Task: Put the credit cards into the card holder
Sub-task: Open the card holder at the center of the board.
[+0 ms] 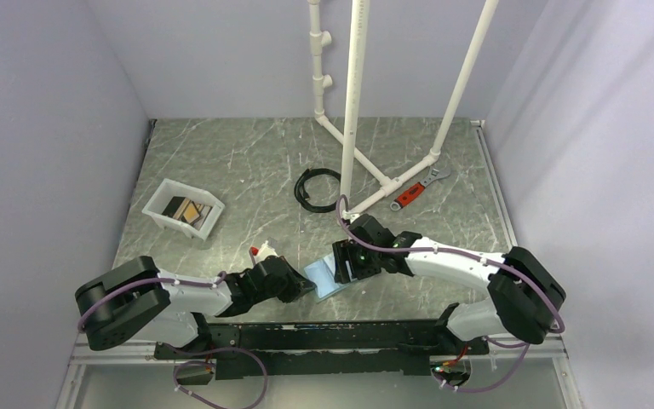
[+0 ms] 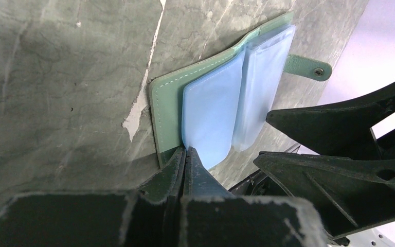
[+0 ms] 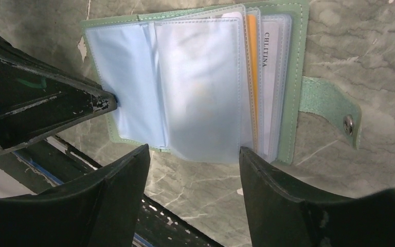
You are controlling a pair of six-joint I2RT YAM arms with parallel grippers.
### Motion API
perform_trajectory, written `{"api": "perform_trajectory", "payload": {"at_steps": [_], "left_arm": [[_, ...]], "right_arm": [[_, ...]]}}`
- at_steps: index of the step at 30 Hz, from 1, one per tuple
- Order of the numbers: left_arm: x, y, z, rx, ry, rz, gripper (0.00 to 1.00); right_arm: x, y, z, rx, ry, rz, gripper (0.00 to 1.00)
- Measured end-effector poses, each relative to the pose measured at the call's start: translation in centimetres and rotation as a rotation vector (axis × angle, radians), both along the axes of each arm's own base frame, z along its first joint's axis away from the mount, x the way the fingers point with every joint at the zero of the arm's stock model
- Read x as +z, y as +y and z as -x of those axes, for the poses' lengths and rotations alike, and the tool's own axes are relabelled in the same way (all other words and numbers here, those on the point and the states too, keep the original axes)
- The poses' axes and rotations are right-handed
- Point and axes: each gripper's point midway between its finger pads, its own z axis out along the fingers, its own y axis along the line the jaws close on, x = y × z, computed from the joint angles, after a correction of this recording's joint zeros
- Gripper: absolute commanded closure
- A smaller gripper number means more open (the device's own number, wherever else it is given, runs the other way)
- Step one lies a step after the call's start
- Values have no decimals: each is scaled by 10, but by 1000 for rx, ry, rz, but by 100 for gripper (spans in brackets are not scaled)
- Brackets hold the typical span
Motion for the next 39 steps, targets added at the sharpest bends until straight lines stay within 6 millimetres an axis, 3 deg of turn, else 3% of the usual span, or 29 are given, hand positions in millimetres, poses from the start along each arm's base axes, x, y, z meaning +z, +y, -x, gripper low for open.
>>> {"api": "perform_trajectory", "payload": {"at_steps": [8, 19, 26, 35, 39], "left_arm": [[0, -1, -1, -1, -1, 3, 100], [0, -3, -2, -1, -4, 6, 100], [1, -4, -2, -2, -3, 5, 100], [1, -1, -1, 0, -1, -3, 100], [3, 2, 1, 0, -3, -10, 72]], "right_arm": [[1, 11, 7, 47, 27, -34, 40], [6, 42, 1, 61, 37, -161, 31], [16, 58, -7, 27, 38, -323, 37], [37, 78, 16, 155, 120, -529, 46], [26, 72, 23, 161, 155, -500, 55]]}}
